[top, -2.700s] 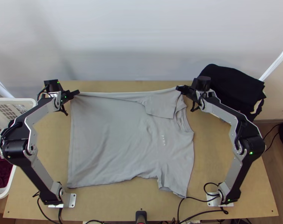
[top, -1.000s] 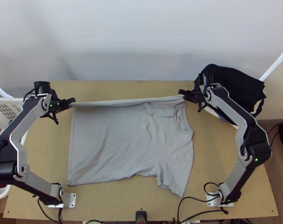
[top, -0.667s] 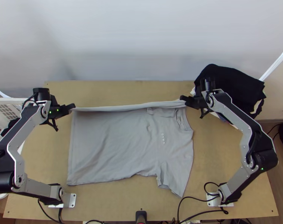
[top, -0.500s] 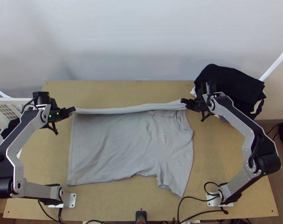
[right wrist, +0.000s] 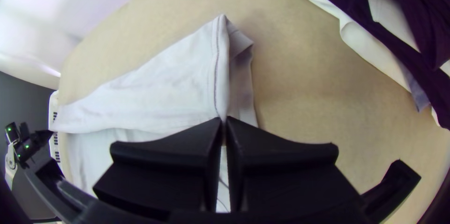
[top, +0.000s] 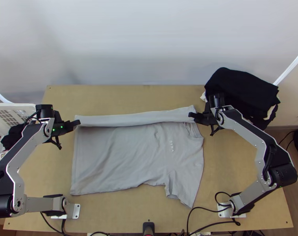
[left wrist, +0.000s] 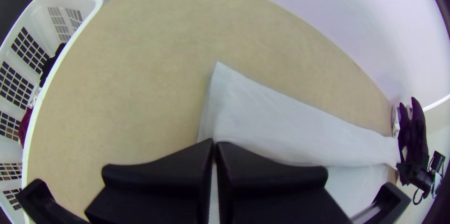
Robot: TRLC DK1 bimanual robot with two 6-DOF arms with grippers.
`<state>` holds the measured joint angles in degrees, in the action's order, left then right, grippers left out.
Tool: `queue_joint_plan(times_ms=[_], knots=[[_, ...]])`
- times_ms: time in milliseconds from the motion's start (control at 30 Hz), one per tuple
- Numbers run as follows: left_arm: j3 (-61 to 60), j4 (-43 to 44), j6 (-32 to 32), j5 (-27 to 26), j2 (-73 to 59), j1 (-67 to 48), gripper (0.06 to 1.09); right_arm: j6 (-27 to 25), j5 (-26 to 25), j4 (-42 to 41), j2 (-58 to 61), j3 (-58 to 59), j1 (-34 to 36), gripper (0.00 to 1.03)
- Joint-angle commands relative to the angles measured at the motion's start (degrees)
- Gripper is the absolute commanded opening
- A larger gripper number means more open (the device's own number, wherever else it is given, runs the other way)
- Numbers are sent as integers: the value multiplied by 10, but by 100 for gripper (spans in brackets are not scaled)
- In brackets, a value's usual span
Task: Fold the t-shirt
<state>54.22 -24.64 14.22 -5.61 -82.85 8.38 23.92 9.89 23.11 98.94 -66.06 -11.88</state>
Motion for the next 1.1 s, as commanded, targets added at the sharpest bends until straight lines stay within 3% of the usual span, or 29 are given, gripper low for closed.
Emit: queue_joint_plan(times_ms=[0, 100, 200, 300, 467, 567, 800, 933, 1067], knots=[[-26, 7, -21, -4, 18, 0, 16, -8, -3, -5, -18, 11, -2, 11], [-40, 9, -43, -4, 34, -8, 49, -7, -3, -5, -28, 22, -3, 69], [-64, 6, -53, -5, 53, -13, 84, -7, -3, -4, -40, 32, -3, 88], [-77, -11, -54, -5, 69, -16, 101, -9, -3, 2, -53, 42, -2, 95], [-82, -11, -60, -5, 119, -4, 102, -17, -4, -2, -135, 84, -2, 95], [-76, -42, -86, -5, 155, 2, 102, 2, -5, 48, -189, 96, -2, 95], [-116, -144, -218, 1, 251, 1, 101, 5, -4, 117, -319, 184, -18, 91], [-162, -167, -277, 19, 301, -4, 93, 2, -3, 140, -367, 248, -59, 91], [-191, -204, -314, 20, 329, -4, 93, 36, 14, 171, -365, 287, -84, 91]])
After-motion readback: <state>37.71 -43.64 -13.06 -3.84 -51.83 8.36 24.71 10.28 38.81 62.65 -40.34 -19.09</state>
